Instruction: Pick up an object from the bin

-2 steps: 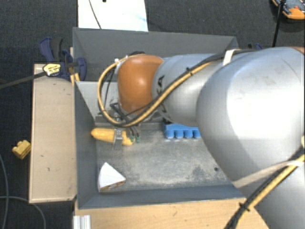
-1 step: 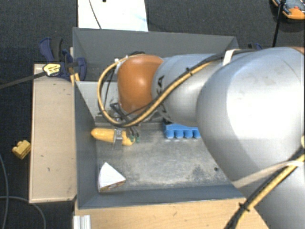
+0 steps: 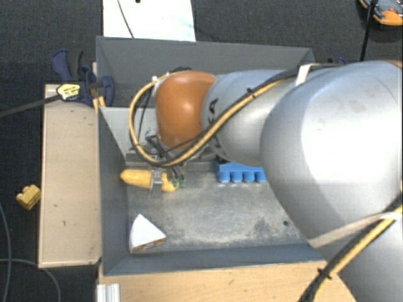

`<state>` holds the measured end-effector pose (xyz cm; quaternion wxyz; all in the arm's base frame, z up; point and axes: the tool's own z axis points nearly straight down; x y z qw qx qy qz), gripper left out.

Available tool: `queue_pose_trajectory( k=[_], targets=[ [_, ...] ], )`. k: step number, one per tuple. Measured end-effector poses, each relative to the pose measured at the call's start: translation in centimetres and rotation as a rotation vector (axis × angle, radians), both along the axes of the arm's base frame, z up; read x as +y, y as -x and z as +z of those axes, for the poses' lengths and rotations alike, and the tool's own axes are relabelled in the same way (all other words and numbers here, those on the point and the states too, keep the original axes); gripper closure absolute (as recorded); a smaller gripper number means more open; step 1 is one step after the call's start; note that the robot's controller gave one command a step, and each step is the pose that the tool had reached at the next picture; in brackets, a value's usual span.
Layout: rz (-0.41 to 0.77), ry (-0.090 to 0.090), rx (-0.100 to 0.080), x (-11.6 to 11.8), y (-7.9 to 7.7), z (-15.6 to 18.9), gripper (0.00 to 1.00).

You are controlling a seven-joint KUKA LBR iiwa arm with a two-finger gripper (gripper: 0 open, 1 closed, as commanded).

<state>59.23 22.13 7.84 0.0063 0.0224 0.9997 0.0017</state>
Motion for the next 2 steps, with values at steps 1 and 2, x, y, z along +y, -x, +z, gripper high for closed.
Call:
queue_pose_trajectory(
  k=[1, 2],
  targets=[
    [-0.001, 0.001, 0.005, 0.0, 0.0, 0.9, 1.00],
    [-0.001, 0.002, 0.010, 0.0, 0.1, 2.2, 1.00]
  ],
)
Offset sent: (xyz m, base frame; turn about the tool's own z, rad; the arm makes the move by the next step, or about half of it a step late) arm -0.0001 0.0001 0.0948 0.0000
